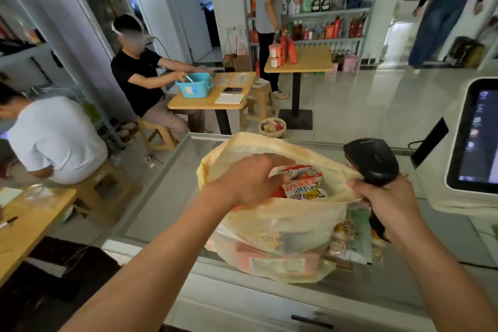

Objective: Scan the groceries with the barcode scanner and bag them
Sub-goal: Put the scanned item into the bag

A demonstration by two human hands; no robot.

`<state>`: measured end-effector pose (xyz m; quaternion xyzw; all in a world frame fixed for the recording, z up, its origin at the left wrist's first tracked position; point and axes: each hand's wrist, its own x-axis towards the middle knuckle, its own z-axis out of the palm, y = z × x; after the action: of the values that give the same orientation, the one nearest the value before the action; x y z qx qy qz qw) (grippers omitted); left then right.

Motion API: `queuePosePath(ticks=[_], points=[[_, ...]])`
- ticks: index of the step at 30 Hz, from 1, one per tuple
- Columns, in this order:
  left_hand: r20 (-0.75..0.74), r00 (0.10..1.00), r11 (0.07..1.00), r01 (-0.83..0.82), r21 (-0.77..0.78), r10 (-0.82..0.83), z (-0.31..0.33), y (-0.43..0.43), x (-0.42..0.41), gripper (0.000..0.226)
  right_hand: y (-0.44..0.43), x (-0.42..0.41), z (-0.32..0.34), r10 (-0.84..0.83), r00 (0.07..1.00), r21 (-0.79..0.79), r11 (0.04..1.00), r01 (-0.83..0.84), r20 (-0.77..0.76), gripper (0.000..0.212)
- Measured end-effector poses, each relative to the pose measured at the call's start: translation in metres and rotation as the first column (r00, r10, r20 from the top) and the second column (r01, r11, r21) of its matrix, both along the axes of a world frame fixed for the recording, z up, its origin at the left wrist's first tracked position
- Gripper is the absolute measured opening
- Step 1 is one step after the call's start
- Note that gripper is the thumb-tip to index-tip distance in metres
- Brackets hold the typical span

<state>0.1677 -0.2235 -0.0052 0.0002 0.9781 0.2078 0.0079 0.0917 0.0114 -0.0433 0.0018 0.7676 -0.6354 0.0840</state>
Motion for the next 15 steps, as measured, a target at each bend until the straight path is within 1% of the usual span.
queuePosePath(ticks=[1,2,3,5,7,10,12,14,15], points=[[-0.057,0.998,0.995,0.013,0.103,-0.007,0.002,0.016,-0.004,0.039,0.005,-0.001,0.001,0.012,1.0,-0.014,1.0,-0.012,0.003,0.023],[-0.077,0.996,0.981,0.047,0.187,-0.033,0.003,0.033,-0.008,0.036,0.01,-0.002,0.002,0.025,1.0,-0.034,0.999,-0.025,0.002,0.021],[-0.092,0.993,0.971,0.093,0.22,-0.074,0.003,0.051,-0.01,0.034,0.016,-0.003,0.003,0.038,0.999,-0.056,0.998,-0.038,-0.005,0.02],[-0.132,0.979,0.969,0.177,0.174,-0.155,0.0,0.079,-0.017,0.031,0.031,-0.004,0.008,0.047,0.999,-0.109,0.993,-0.048,-0.005,0.018],[-0.157,0.969,0.965,0.215,0.151,-0.192,-0.005,0.101,-0.027,0.03,0.05,-0.006,0.011,0.038,0.999,-0.134,0.99,-0.038,-0.002,0.016],[-0.191,0.961,0.955,0.236,0.181,-0.201,-0.011,0.132,-0.038,0.03,0.083,-0.008,0.011,-0.022,1.0,-0.123,0.992,0.02,-0.015,0.018],[-0.213,0.958,0.948,0.238,0.21,-0.193,-0.016,0.156,-0.044,0.03,0.104,-0.01,0.005,-0.062,0.998,-0.12,0.991,0.062,0.003,0.023],[-0.184,0.965,0.953,0.222,0.205,-0.185,-0.03,0.178,-0.053,0.031,0.121,-0.012,-0.009,-0.086,0.994,-0.118,0.989,0.093,0.065,0.027],[-0.134,0.976,0.969,0.191,0.16,-0.17,-0.041,0.188,-0.058,0.033,0.127,-0.013,-0.018,-0.086,0.991,-0.114,0.989,0.097,0.103,0.029]])
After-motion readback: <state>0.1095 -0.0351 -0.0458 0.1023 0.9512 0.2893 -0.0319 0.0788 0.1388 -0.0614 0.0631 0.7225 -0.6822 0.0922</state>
